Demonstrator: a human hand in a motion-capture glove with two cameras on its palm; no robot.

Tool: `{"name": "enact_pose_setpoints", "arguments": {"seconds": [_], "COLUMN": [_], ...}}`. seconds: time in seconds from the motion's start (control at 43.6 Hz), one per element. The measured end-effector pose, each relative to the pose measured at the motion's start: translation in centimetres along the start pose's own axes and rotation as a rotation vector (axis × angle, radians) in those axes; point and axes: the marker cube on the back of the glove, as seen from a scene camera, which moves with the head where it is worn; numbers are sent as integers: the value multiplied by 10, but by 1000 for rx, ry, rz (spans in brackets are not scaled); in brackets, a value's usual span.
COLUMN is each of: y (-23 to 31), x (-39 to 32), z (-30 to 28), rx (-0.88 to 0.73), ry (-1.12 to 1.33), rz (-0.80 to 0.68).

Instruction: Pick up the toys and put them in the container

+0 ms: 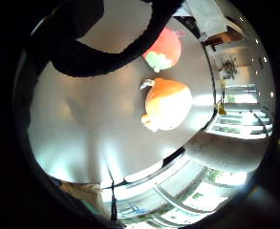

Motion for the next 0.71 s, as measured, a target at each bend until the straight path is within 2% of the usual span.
{"name": "enact_pose_setpoints", "arguments": {"seconds": [0.16, 0.321, 0.481, 0.619, 0.711], "y": [1, -1, -10, -24, -42], "x": [18, 13, 31, -26, -15], "z": [-11, -9, -18, -24, -25], "rx": [2, 17, 64, 100, 91], "ry": [219, 129, 278, 327, 361], "rz": [4, 8, 1, 39, 55]}}
